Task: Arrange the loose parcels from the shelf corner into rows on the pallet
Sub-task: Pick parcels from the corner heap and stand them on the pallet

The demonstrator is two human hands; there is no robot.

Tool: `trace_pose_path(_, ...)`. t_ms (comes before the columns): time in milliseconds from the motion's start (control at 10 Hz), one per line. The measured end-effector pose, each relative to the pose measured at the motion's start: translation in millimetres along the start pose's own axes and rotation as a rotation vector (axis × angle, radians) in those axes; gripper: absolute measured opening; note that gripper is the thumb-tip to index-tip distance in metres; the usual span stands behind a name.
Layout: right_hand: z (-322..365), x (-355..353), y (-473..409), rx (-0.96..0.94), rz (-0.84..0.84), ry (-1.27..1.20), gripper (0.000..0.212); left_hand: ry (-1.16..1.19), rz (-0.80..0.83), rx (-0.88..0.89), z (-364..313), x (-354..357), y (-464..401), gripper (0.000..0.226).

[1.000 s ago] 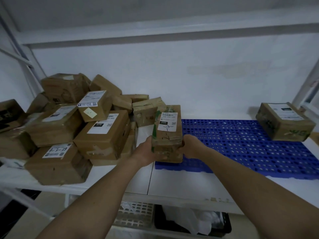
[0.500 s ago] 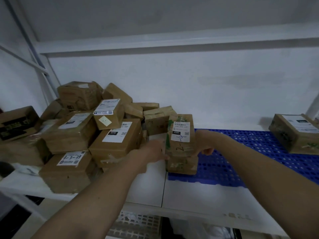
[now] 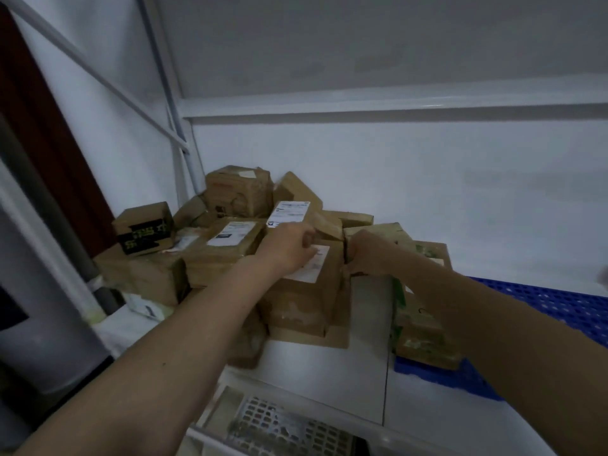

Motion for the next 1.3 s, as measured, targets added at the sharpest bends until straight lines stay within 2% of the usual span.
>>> trace_pose_path(100,37.9,-1.2,-9.6,-0.079,-0.054,-0.020,0.014,-0.021,-0.105,-0.096,32.2,-24.1,7.9,0.032)
trace_pose_path(200,79.4,1.3,-21.0,-0.203,-0.102,0.005,0.043,-0.058,-0.172,-0.169,65.0,-42.1,15.0,0.037)
trace_pose_path(300,117.8,7.7,-35.9,-0.167,-0.058,-0.059,0.027,-0.076,-0.130,-0.303,100.1,-53.3,20.4,0.065)
trace_pose_path(400,145.4,18.1,-47.2,-0.133,-0.058,-0.173,0.039,-0.073,-0.099,-0.385,130.9,-60.8,24.2,0.083)
trace_pose_path(500,162.4,27.9,-57.0,-0.104,-0.041,-0.248,0.039,-0.052,-0.075,-0.405,153.7,-65.4,27.0,0.095)
trace_pose_path(600,171.8,38.0,-63.5,-0.064,0.006,-0.293,0.016,0.078,-0.053,-0.440,168.6,-65.9,27.7,0.106)
trace_pose_path(700,177.4,43.1,-63.1,-0.030,0.000,-0.353,0.029,0.083,-0.043,-0.454,176.1,-64.6,23.9,0.112)
trace_pose_path(800,180.8,48.5,-63.2,0.022,-0.009,-0.422,0.031,0.110,-0.050,-0.428,176.9,-63.6,19.9,0.108)
trace_pose_path(900,181.0,52.4,-64.2,0.073,0.005,-0.509,0.035,0.138,-0.086,-0.365,174.7,-61.2,19.8,0.087)
trace_pose_path(1000,183.4,54.7,-66.6,0.002,-0.013,-0.536,0.046,0.154,-0.126,-0.322,172.5,-59.9,21.1,0.068)
trace_pose_path(1200,183.1,47.6,-62.9,-0.016,-0.071,-0.643,0.049,0.166,-0.172,-0.251,168.8,-64.4,22.3,0.046)
trace_pose_path(1300,184.1,40.6,-60.7,0.016,-0.092,-0.680,0.047,0.152,-0.219,-0.241,169.0,-68.0,24.1,0.046)
Point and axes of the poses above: each hand's wrist, its own y-axis away from the middle knuckle, its own x-axis out of the palm, z = x × y, the point moved 1 cm from there along -y, towards the middle knuckle, and after that the axes turned 5 degrees about y, right-handed, at the moved point
